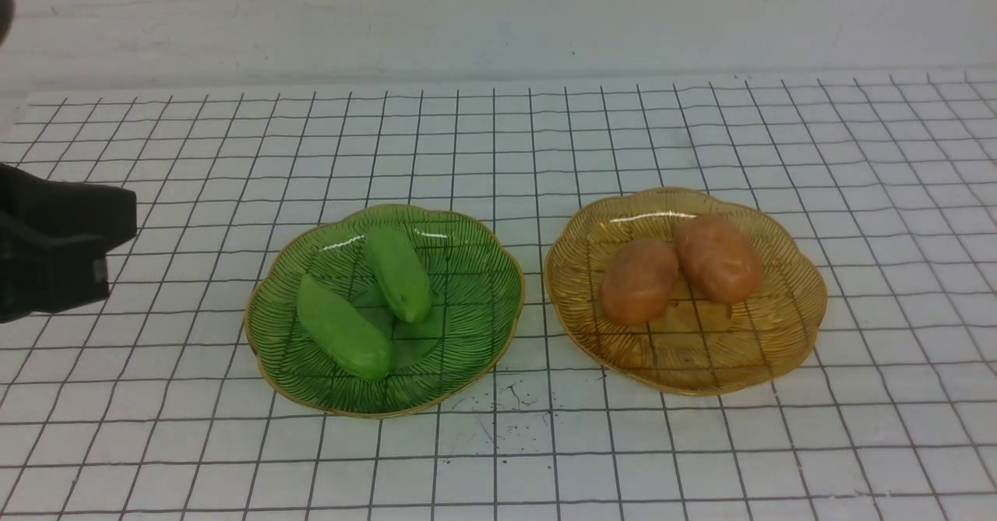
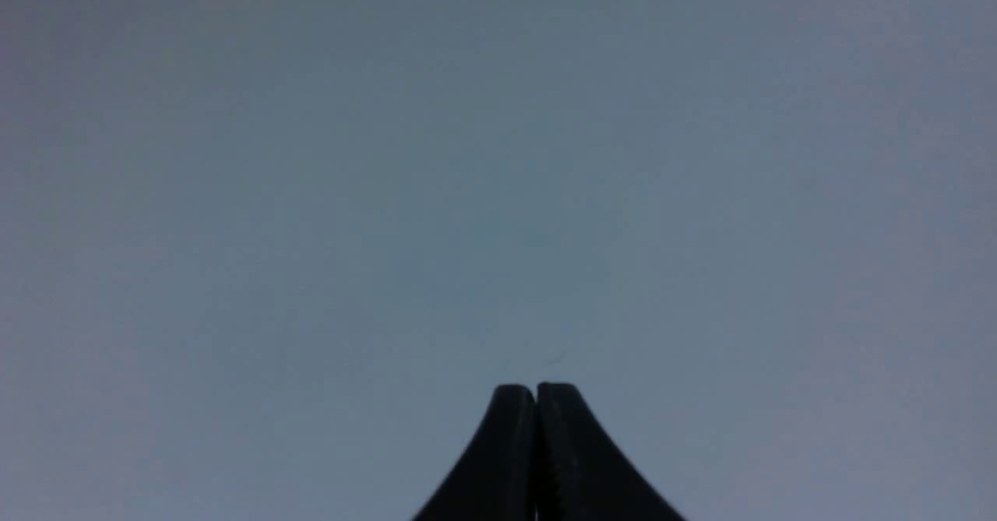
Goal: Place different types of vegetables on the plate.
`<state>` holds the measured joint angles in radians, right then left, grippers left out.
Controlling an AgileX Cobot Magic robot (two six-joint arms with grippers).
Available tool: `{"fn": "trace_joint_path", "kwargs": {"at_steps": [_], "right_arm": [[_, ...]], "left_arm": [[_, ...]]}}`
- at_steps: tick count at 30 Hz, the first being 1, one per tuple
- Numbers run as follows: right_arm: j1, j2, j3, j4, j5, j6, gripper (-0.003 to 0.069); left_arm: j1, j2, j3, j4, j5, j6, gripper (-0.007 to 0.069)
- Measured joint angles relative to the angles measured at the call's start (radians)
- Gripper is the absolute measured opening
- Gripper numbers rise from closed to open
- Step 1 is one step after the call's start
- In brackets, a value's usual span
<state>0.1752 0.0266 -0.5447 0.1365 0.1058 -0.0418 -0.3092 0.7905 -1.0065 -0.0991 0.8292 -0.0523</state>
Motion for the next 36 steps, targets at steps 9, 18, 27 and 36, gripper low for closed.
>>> {"fn": "trace_joint_path", "kwargs": {"at_steps": [9,18,27,36], "right_arm": [[0.0,-0.044,0.066,-0.028,-0.012,-0.037,-0.0014],[0.0,-0.044,0.066,-0.028,0.004,-0.039,-0.0014],[0.0,-0.044,0.066,-0.028,0.007,-0.04,-0.0014],[0.0,-0.044,0.066,-0.028,0.007,-0.04,-0.0014]], "left_arm": [[0.0,-0.027,0.054,-0.011,-0.036,0.0,-0.0008],[0.0,-0.301,0.236,0.003,-0.111,0.0,-0.0008],[0.0,-0.474,0.297,0.002,-0.055,0.0,-0.0008],[0.0,-0.483,0.297,0.012,-0.014,0.003,-0.0007]]}}
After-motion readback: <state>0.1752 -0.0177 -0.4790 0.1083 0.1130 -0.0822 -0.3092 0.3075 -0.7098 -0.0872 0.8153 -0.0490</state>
